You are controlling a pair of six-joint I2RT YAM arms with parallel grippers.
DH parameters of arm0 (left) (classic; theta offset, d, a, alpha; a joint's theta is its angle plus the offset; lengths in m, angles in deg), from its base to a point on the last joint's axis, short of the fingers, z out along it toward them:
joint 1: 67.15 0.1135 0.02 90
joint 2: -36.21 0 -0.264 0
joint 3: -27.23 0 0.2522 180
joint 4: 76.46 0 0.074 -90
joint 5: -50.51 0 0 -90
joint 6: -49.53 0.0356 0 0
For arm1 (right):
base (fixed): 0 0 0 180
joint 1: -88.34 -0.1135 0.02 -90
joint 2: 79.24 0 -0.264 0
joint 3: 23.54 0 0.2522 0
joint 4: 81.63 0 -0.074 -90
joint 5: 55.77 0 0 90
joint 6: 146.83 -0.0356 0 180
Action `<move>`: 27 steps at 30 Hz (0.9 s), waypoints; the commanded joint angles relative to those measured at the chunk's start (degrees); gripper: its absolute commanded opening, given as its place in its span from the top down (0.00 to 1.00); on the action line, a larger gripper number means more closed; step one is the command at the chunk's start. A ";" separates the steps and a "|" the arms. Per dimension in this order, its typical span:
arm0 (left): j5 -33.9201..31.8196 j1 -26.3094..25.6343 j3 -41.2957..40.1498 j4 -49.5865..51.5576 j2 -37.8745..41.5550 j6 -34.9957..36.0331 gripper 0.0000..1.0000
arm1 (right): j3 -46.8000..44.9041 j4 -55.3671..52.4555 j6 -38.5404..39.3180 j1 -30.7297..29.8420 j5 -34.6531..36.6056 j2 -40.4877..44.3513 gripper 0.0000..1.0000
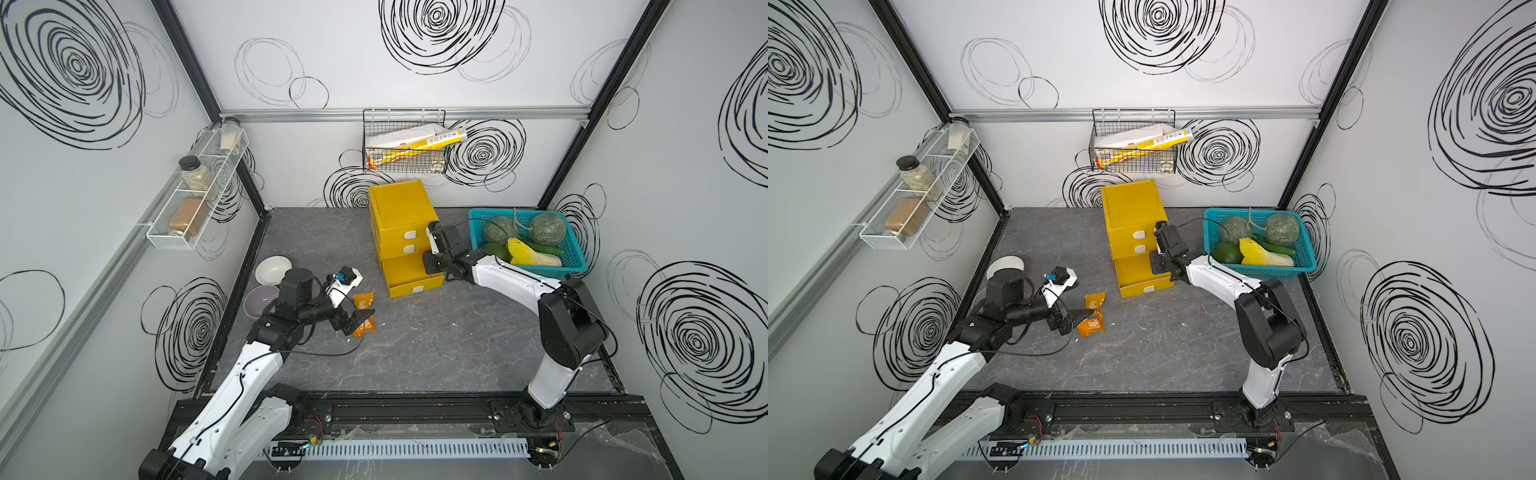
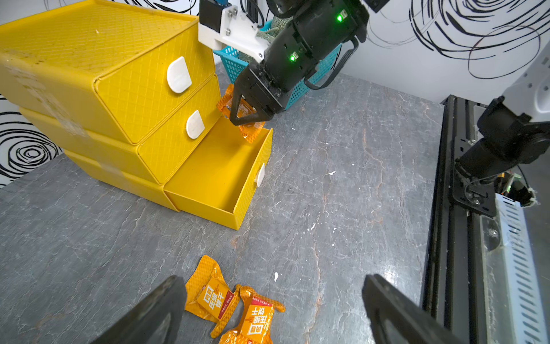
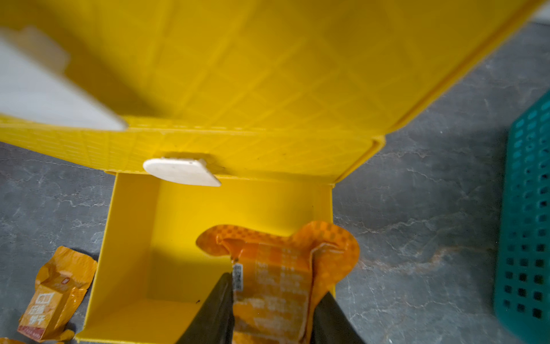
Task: Place the cookies into the drawer by color
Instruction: Place the cookie in the drawer.
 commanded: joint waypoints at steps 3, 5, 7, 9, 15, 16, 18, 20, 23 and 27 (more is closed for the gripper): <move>1.37 0.02 0.25 -0.49 0.33 0.58 0.01 | 0.15 1.87 0.03 0.28 -1.58 -0.32 0.46; 1.25 -0.30 -0.47 -1.67 0.40 0.56 0.01 | -1.02 2.62 -0.14 0.28 -1.27 0.54 0.43; 1.68 -0.42 -0.23 -1.15 0.43 0.49 0.01 | -1.48 2.40 -0.40 0.28 -1.06 1.10 0.41; 1.73 -0.08 0.37 -0.29 0.43 0.40 0.01 | -1.40 1.54 -0.34 0.32 -0.89 1.69 0.39; 1.42 0.03 0.24 -0.56 0.68 0.56 0.01 | -4.58 2.45 -0.87 0.23 -2.69 6.33 0.38; 1.20 0.34 0.45 -0.45 0.68 0.46 0.01 | -4.87 2.31 -0.69 0.19 -3.53 7.14 0.37; 0.59 0.37 -0.03 -1.27 0.70 0.54 0.01 | -5.97 2.87 -0.43 0.02 -4.59 8.72 0.34; 0.62 0.16 -0.42 -1.74 0.78 0.64 0.01 | -7.50 3.83 -0.25 -0.40 -5.39 10.52 0.29; 0.62 0.72 0.54 -0.54 0.78 0.54 0.01 | -9.14 3.96 -0.12 -1.33 -5.97 12.62 0.01; -0.69 0.77 -0.51 -1.93 0.87 0.94 0.01 | -11.10 4.12 0.98 -2.95 -4.62 14.75 0.00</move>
